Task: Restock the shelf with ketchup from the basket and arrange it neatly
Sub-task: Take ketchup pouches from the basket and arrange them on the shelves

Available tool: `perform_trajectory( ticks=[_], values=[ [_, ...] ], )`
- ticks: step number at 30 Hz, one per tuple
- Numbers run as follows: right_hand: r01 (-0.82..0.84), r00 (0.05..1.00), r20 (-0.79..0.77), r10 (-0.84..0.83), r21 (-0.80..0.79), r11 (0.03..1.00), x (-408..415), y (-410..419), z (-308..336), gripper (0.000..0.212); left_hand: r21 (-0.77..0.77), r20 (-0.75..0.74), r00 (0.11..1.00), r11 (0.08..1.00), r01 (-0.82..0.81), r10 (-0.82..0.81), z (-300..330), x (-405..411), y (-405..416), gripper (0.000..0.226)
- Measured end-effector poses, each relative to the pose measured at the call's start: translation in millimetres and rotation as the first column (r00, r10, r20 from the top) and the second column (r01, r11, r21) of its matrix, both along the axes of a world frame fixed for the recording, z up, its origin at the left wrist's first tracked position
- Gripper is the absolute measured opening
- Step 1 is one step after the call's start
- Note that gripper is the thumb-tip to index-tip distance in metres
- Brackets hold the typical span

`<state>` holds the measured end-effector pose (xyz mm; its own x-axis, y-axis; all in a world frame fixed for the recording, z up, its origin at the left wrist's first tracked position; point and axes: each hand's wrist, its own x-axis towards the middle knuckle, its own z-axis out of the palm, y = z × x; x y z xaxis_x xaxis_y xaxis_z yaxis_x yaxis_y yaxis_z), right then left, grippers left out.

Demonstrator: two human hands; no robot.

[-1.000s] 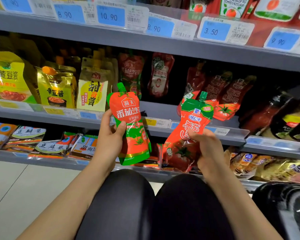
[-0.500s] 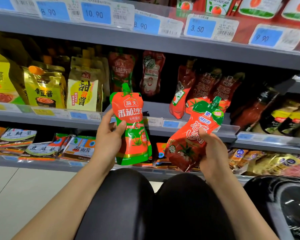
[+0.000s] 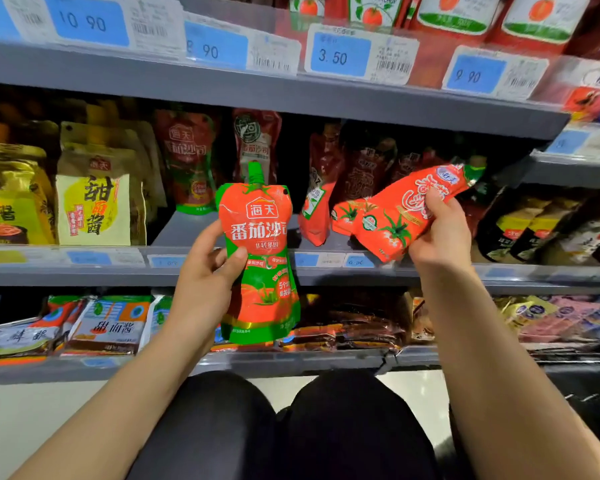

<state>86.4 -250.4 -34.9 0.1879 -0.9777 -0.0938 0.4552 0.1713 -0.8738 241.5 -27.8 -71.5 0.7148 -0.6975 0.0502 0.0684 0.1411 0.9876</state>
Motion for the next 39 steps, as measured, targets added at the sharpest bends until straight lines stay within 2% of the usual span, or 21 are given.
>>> perform_trajectory(
  ticks=[4,7,9,11,15,16,20,29,34,37,39],
  values=[
    [-0.063,0.996,-0.062,0.057,-0.103,0.993,5.9,-22.3,4.3,0.009,-0.001,-0.019,0.998,0.999,0.054,-0.054,-2.1,-2.6,-12.9,0.036],
    [-0.077,0.972,-0.235,0.028,-0.203,0.976,9.3,-33.0,4.7,0.021,0.012,-0.022,0.998,0.998,0.065,-0.065,-3.4,-5.3,-17.8,0.037],
    [-0.081,0.923,-0.385,-0.013,-0.227,0.970,6.9,-37.7,-4.0,0.016,0.012,-0.022,0.997,0.997,0.072,-0.072,-4.0,-6.1,-18.4,0.037],
    [-0.054,0.849,-0.524,-0.069,-0.215,0.975,0.2,-40.8,-17.8,0.024,0.005,-0.027,0.997,0.997,0.075,-0.075,-5.0,-6.6,-18.0,0.037],
    [-0.061,0.563,-0.801,-0.205,-0.288,0.956,-4.9,-44.4,-44.4,0.083,0.004,-0.036,0.998,0.998,0.057,-0.057,-7.0,-7.4,-17.6,0.036],
    [-0.079,0.515,-0.825,-0.232,-0.315,0.946,-2.8,-41.6,-46.5,0.090,0.010,-0.040,0.998,0.999,0.052,-0.051,-7.5,-7.5,-16.8,0.036],
    [-0.139,0.447,-0.834,-0.323,-0.421,0.896,0.2,-34.7,-49.7,0.075,0.014,-0.058,0.998,0.999,0.032,-0.031,-10.4,-5.8,-12.0,0.035],
    [-0.158,0.382,-0.854,-0.352,-0.436,0.886,8.3,-57.5,-58.7,0.058,0.044,-0.056,0.998,0.999,-0.008,0.011,-14.5,-0.3,-11.3,0.035],
    [-0.157,0.314,-0.873,-0.373,-0.435,0.886,15.6,-68.2,-62.2,0.044,0.084,-0.017,1.000,0.996,0.008,-0.007,-17.4,-1.2,-12.9,0.034],
    [-0.156,0.318,-0.881,-0.351,-0.414,0.897,13.9,-62.7,-60.3,0.051,0.089,0.004,1.000,0.996,0.010,-0.010,-18.2,-0.4,-12.9,0.036],
    [-0.141,0.344,-0.840,-0.420,-0.488,0.861,9.7,-47.5,-56.2,0.065,0.089,0.024,1.000,0.996,-0.003,0.001,-16.5,0.6,-11.1,0.037]
  ],
)
